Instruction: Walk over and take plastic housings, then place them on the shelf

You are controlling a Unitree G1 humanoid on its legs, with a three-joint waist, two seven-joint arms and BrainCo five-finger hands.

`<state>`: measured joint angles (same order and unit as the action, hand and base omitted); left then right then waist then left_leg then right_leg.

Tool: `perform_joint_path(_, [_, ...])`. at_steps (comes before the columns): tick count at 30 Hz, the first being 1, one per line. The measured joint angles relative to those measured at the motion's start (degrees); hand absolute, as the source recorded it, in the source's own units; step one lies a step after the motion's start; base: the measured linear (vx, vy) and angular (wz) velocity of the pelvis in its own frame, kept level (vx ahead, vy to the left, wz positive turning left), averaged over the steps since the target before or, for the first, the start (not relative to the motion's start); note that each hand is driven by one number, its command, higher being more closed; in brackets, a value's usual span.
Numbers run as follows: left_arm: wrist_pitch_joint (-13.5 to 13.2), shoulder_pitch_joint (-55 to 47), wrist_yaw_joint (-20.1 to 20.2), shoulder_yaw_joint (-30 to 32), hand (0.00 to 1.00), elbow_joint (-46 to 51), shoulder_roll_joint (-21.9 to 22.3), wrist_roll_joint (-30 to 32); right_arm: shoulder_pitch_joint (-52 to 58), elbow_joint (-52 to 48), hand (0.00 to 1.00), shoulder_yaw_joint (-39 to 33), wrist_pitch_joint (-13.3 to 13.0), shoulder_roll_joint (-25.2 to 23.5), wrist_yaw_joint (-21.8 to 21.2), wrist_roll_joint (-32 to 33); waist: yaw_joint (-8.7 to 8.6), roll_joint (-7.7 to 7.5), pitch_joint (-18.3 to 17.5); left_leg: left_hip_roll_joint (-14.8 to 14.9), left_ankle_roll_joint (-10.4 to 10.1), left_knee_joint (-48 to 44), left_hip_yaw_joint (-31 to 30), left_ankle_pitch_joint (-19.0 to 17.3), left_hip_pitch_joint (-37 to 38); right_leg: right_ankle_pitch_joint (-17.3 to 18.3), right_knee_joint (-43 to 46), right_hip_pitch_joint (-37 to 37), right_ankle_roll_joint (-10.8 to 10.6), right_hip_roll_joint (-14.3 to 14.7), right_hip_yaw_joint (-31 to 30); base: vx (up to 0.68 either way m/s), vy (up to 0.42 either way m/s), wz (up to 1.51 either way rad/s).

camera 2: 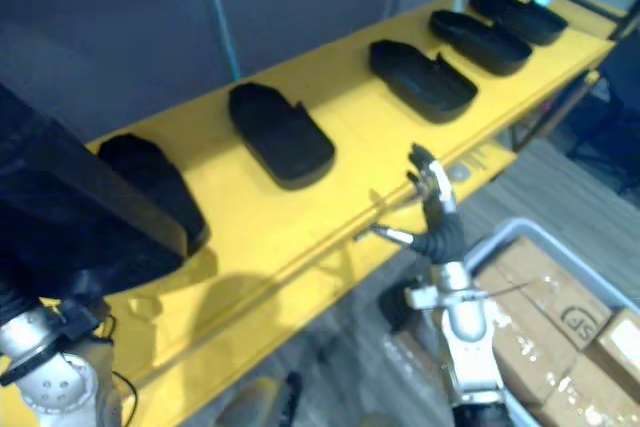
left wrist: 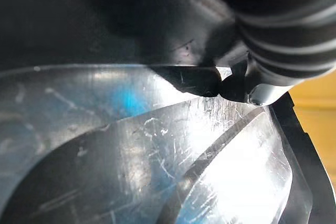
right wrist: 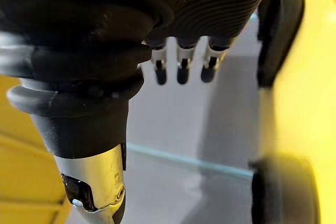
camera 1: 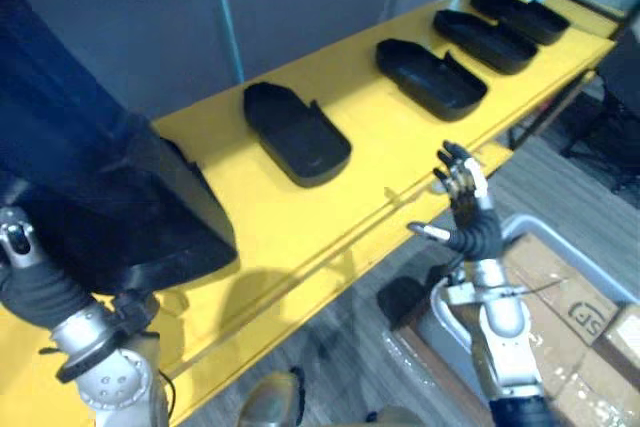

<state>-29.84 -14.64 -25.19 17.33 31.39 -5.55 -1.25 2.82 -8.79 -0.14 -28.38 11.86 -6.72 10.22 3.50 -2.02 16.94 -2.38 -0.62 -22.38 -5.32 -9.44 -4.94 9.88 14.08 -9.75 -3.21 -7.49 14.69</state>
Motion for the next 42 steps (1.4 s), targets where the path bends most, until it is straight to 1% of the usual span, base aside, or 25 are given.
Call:
perform_joint_path(3, [-0.22,0.21,-0.55,0.33,1.0,-0.19,0.02,0.34,0.11,-0.21,0.0,-0.54,-0.59,-0.13,-0.86,0.32,-0.18,0.03,0.8,-0.54,0.6,-1.47,1.65,-2.61,-0.72,5.33,4.31,2.03,-1.83,-1.66,-0.73,-0.12,-0.003,-0.18])
perform_joint_path(4, [-0.35,0.37,-1.37,0.51,1.0,-0.21,0.07,1.24,0.13,-0.15,0.0,-0.5,-0.92,-0.18,-0.42,0.0,-0.25,1.01,1.77,-0.53,0.67,-4.71,2.18,-4.31,-2.34,8.06,7.27,3.33,-2.02,-2.18,-0.72,-0.16,0.039,-0.13])
perform_joint_path(6, [-0.88,0.75,-2.26,0.8,1.0,-0.21,0.03,2.2,0.19,-0.08,0.0,0.26,-1.74,-0.28,2.09,-1.57,-0.17,1.12,2.21,-1.11,0.54,-6.52,2.67,-5.22,-3.32,10.65,11.96,5.51,-1.81,-3.53,-0.87,-0.15,0.061,0.03])
perform_joint_path(11, [-2.42,2.99,-4.49,0.82,1.0,0.19,0.09,4.48,-0.89,-0.14,0.0,-0.39,-2.74,-0.6,7.37,-3.1,-0.11,1.02,2.2,-3.04,1.05,-7.31,1.5,-4.6,-5.2,12.21,15.15,7.11,-2.33,-5.75,0.79,-0.04,0.028,0.23])
perform_joint_path(14, [-2.54,6.81,-5.23,2.27,1.0,1.06,-0.37,7.45,-2.09,-0.14,0.0,-3.22,-2.74,-1.29,9.99,-3.12,-0.26,0.24,1.4,-4.05,1.55,-6.81,1.4,-4.94,-6.24,12.66,14.14,6.69,-3.1,-6.96,2.71,0.07,0.034,0.31])
perform_joint_path(15, [-2.53,7.86,-5.41,2.78,1.0,1.04,-1.04,7.5,-2.1,-0.06,0.0,-3.96,-2.75,-1.74,10.9,-3.04,-0.39,-0.58,0.68,-4.34,2.03,-5.24,2.02,-5.41,-5.53,11.59,15.84,6.98,-4.54,-7.43,2.65,0.15,0.017,0.24])
perform_joint_path(16, [-2.51,8.42,-5.75,2.75,1.0,0.95,-1.12,7.88,-2.2,-0.12,0.0,-4.37,-2.81,-1.9,11.15,-3.07,-0.55,-0.65,0.65,-4.37,2.36,-4.84,2.26,-5.39,-4.8,10.63,19.02,8.11,-3.9,-8.1,2.18,0.17,0.037,0.12])
perform_joint_path(17, [-2.47,9.02,-6.27,2.71,1.0,0.93,-1.24,8.58,-2.27,-0.14,0.0,-5.03,-2.85,-2.39,11.68,-3.12,-0.85,-0.72,0.66,-4.59,2.87,-3.79,2.13,-5.09,-2.74,7.54,27.14,11.33,-2.72,-9.35,0.48,0.2,0.051,0.09])
perform_joint_path(18, [-2.41,9.11,-6.66,2.64,1.0,0.96,-1.95,9.05,-2.37,-0.14,0.0,-5.71,-2.88,-3.17,11.58,-3.17,-1.23,-0.88,0.52,-4.71,3.1,-1.96,1.44,-5.03,0.07,2.1,35.43,14.65,-0.62,-10.0,-1.89,0.22,0.065,0.1])
perform_joint_path(19, [-2.31,9.22,-6.98,2.33,1.0,0.96,-2.7,9.16,-2.36,-0.13,0.0,-6.0,-2.96,-3.44,11.44,-3.17,-1.68,-0.97,0.46,-4.64,3.4,-0.73,0.81,-4.71,1.72,-1.79,39.4,16.5,0.74,-10.22,-2.99,0.28,0.002,0.29])
perform_joint_path(20, [-2.01,9.63,-7.91,1.6,1.0,0.93,-4.06,9.22,-2.35,-0.16,0.0,-6.79,-3.31,-3.53,10.79,-3.2,-2.88,-0.95,-0.17,-4.29,3.78,1.23,-0.79,-4.45,4.24,-0.64,42.73,18.79,1.51,-9.85,-4.09,0.3,-0.066,0.57])
perform_joint_path(21, [-1.29,10.71,-8.57,1.39,1.0,0.92,-4.19,10.01,-2.39,-0.27,0.0,-8.14,-4.23,-3.4,10.13,-3.2,-3.85,-0.04,-1.11,-3.1,3.7,2.32,-2.45,-4.38,5.26,2.63,38.55,20.01,1.86,-7.85,-4.58,0.29,-0.091,0.61])
perform_joint_path(22, [-0.96,11.36,-8.64,1.44,1.0,0.84,-4.14,10.38,-2.59,-0.47,0.0,-8.77,-4.59,-3.31,9.89,-3.19,-4.09,-0.04,-1.7,-2.57,3.59,2.86,-3.35,-4.31,5.63,3.69,34.27,20.34,1.91,-6.57,-4.63,0.29,-0.122,0.61])
perform_joint_path(24, [0.32,14.0,-8.54,1.8,1.0,-1.33,-4.22,10.34,-4.03,-1.94,0.0,-11.39,-5.18,-1.69,9.23,-4.35,-4.21,0.31,-2.72,-0.64,2.79,4.03,-5.1,-4.13,6.17,3.5,15.5,21.42,0.91,-2.98,-6.24,0.28,-0.183,0.51])
perform_joint_path(25, [0.59,14.29,-8.51,1.98,1.0,-2.23,-4.2,10.34,-4.59,-2.3,0.0,-11.77,-5.22,-0.84,9.35,-4.82,-4.16,-0.03,-2.92,-0.21,2.24,3.8,-5.14,-4.42,6.28,2.61,11.53,21.5,0.41,-2.38,-7.26,0.23,-0.191,0.46])
perform_joint_path(26, [1.71,14.21,-8.53,2.18,1.0,-3.53,-4.35,10.34,-5.49,-2.68,0.0,-12.12,-5.29,0.62,9.75,-6.83,-4.14,-0.28,-3.07,0.13,0.59,2.84,-5.25,-5.43,6.44,-2.13,4.88,21.29,0.41,-2.13,-9.01,0.26,-0.28,0.59])
perform_joint_path(27, [2.65,14.13,-8.47,2.09,1.0,-4.66,-4.95,10.32,-5.64,-3.58,0.0,-12.12,-5.26,1.69,10.67,-7.86,-4.21,-1.42,-3.46,-0.2,-1.59,1.46,-5.21,-7.45,6.45,-10.99,1.57,19.69,-0.17,-2.65,-11.07,0.24,-0.323,0.75])
perform_joint_path(28, [2.55,13.33,-8.25,1.9,1.0,-5.68,-3.76,10.11,-6.37,-3.81,0.0,-12.22,-4.95,3.58,11.35,-8.34,-4.13,0.55,-3.47,2.15,-2.55,0.34,-5.37,-9.74,7.03,-10.32,2.02,17.98,-3.43,-1.33,-9.65,0.23,-0.32,0.63])
perform_joint_path(29, [2.58,12.88,-8.17,1.82,1.0,-5.66,-3.55,9.96,-6.6,-3.82,0.0,-12.22,-4.87,4.03,11.59,-8.48,-4.1,0.99,-3.69,2.9,-2.77,0.09,-5.29,-9.86,6.86,-10.18,1.57,17.52,-3.26,-0.92,-9.38,0.15,-0.199,0.53])
perform_joint_path(30, [2.56,11.84,-7.74,1.86,1.0,-5.64,-2.88,9.97,-7.46,-3.88,0.0,-12.79,-4.75,6.01,12.08,-8.77,-4.07,2.29,-4.19,4.97,-3.1,0.05,-4.99,-9.95,6.86,-9.76,-0.21,15.65,-2.55,0.58,-7.3,0.17,-0.192,0.54])
perform_joint_path(31, [2.56,11.45,-7.68,2.09,1.0,-5.56,-2.86,10.2,-9.06,-3.88,0.0,-13.8,-4.45,7.74,11.98,-8.53,-3.92,2.66,-4.41,6.15,-4.12,0.92,-4.9,-9.36,7.05,-9.3,-0.7,14.61,-1.8,1.24,-5.55,0.15,-0.194,0.6])
perform_joint_path(33, [2.57,11.13,-7.79,2.88,1.0,-5.55,-2.86,10.17,-12.02,-3.88,0.0,-14.77,-4.41,9.74,11.33,-6.31,-3.29,2.7,-4.44,6.98,-5.27,2.52,-4.55,-8.56,7.79,-8.82,-0.83,14.14,-1.03,1.87,-4.29,0.09,-0.154,0.35])
perform_joint_path(35, [2.56,9.87,-8.06,4.07,1.0,-5.59,-2.71,10.1,-15.77,-3.91,0.0,-15.49,-4.43,11.35,7.94,-2.78,-2.42,2.64,-4.47,7.62,-6.29,4.22,-4.46,-7.26,8.41,-8.5,-1.5,13.11,-0.52,2.15,-3.1,0.05,-0.112,0.24])
perform_joint_path(38, [2.4,9.48,-8.09,4.55,1.0,-5.84,-2.34,10.06,-15.6,-4.55,0.0,-15.75,-4.29,11.5,3.32,2.11,-2.72,2.24,-4.67,7.11,-6.12,6.1,-1.98,-4.54,9.15,-7.82,-1.88,10.53,-0.07,0.19,0.64,0.01,-0.049,0.67])
perform_joint_path(42, [1.85,9.13,-8.83,5.29,1.0,-5.54,-1.75,10.73,-13.27,-10.29,0.0,-15.89,-4.12,10.01,-1.01,2.63,-2.41,2.17,-5.1,6.53,-4.75,12.27,-0.59,-1.76,11.08,-6.55,-1.87,8.46,-0.53,-1.86,4.52,-0.04,-0.021,0.58])
